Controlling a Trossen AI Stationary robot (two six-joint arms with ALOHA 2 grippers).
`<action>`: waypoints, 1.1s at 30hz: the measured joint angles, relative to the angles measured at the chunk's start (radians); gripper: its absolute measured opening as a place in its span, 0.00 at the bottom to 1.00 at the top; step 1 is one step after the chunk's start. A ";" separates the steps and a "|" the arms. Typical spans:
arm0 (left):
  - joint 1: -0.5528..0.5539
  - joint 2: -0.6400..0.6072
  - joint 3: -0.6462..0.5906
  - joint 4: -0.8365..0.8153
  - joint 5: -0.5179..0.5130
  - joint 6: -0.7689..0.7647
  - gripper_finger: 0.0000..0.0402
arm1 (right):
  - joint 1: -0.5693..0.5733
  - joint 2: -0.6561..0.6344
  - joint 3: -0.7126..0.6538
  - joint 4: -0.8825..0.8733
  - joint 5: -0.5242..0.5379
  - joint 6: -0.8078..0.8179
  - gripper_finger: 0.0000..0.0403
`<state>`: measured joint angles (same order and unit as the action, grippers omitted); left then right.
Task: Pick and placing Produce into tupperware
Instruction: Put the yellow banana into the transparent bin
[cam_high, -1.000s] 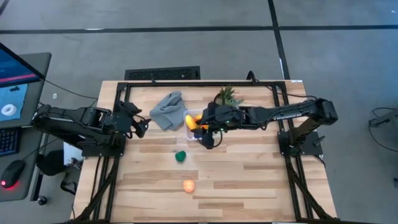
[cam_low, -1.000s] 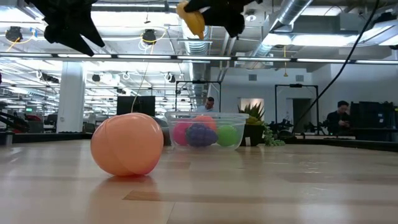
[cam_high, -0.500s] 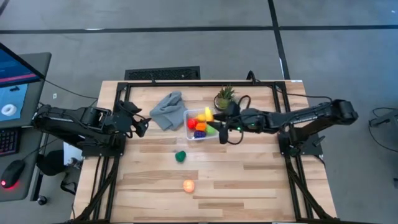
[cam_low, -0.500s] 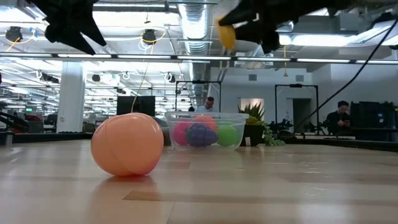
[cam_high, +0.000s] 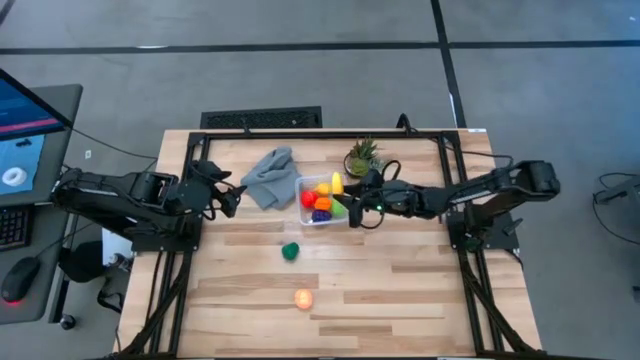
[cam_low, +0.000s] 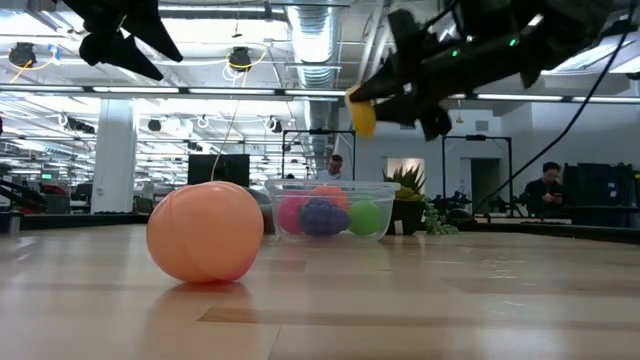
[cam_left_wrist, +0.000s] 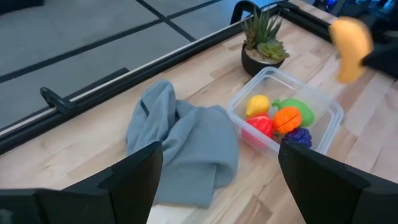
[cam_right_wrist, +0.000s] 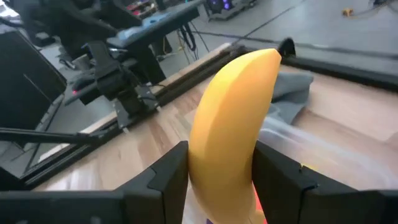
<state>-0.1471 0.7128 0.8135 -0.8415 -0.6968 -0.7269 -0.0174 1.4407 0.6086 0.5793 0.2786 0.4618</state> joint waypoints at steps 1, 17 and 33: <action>0.000 0.000 0.000 0.005 0.000 -0.001 0.77 | -0.011 0.021 0.000 0.019 -0.020 0.010 0.45; 0.000 0.001 0.000 0.004 -0.001 -0.029 0.77 | -0.107 0.151 0.002 0.030 -0.122 0.161 0.45; 0.000 0.001 0.000 0.003 -0.025 -0.020 0.77 | -0.134 0.151 0.060 -0.121 -0.164 0.174 0.44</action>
<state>-0.1471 0.7136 0.8135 -0.8386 -0.7219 -0.7471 -0.1518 1.5913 0.6682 0.4583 0.1146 0.6357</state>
